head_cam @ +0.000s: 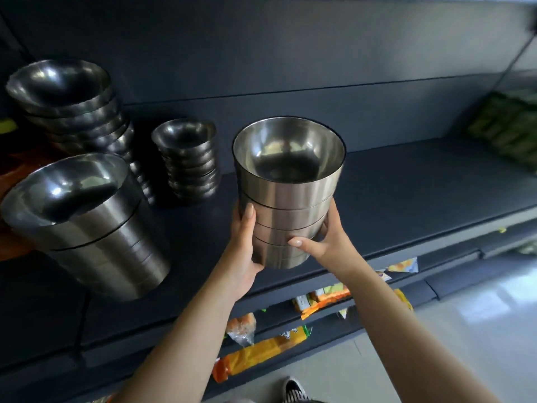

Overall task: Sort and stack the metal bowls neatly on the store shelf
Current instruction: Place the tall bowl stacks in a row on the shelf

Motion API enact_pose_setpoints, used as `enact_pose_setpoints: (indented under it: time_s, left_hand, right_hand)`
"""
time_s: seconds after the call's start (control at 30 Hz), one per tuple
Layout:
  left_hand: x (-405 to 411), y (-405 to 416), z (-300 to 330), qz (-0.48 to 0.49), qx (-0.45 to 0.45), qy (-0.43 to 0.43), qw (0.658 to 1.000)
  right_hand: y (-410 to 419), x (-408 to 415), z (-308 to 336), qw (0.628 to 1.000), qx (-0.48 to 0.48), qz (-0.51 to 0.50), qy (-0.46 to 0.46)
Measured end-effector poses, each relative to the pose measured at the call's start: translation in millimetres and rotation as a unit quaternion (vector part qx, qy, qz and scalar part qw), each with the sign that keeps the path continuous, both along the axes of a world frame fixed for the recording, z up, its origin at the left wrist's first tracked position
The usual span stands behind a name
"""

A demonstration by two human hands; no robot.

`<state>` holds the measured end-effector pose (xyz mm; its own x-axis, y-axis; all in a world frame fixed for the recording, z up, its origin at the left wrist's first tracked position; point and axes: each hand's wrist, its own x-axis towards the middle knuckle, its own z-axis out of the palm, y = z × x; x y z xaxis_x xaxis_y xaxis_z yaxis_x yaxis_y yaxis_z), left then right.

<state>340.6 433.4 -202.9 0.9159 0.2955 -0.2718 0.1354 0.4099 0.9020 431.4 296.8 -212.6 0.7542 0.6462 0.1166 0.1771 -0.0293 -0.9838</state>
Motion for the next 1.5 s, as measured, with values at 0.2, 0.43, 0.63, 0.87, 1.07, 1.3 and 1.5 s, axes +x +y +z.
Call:
enact_pose_setpoints:
  time_s: [0.2, 0.43, 0.63, 0.87, 1.07, 1.3, 1.5]
  left_hand:
    - [35.2, -66.3, 9.6, -0.170, -0.021, -0.026, 0.985]
    - [57.3, -183.5, 23.3, -0.299, -0.050, -0.034, 0.952]
    - [70.4, -290.2, 25.3, -0.391, -0.035, -0.055, 0.918]
    - [80.3, -411.0, 30.3, -0.417, -0.043, -0.063, 0.906]
    - [104.6, -480.8, 30.5, -0.457, -0.035, -0.056, 0.887]
    - [161.1, -547.9, 25.7, -0.487, -0.011, -0.059, 0.871]
    - [234.8, -610.3, 25.5, -0.509, -0.006, -0.075, 0.858]
  right_hand:
    - [-85.5, -12.4, 16.3, 0.989, 0.023, -0.144, 0.004]
    - [-206.4, -36.8, 22.8, 0.956, 0.042, -0.289, -0.004]
    - [-312.2, -50.9, 24.3, 0.928, 0.078, -0.365, -0.001]
    - [-424.6, -53.7, 24.3, 0.910, 0.087, -0.405, -0.004]
    - [-492.4, -39.8, 23.2, 0.893, 0.080, -0.443, -0.008]
    - [-560.4, 4.6, 25.5, 0.882, 0.070, -0.467, -0.018]
    - [-619.5, 69.0, 31.6, 0.873, 0.061, -0.483, -0.025]
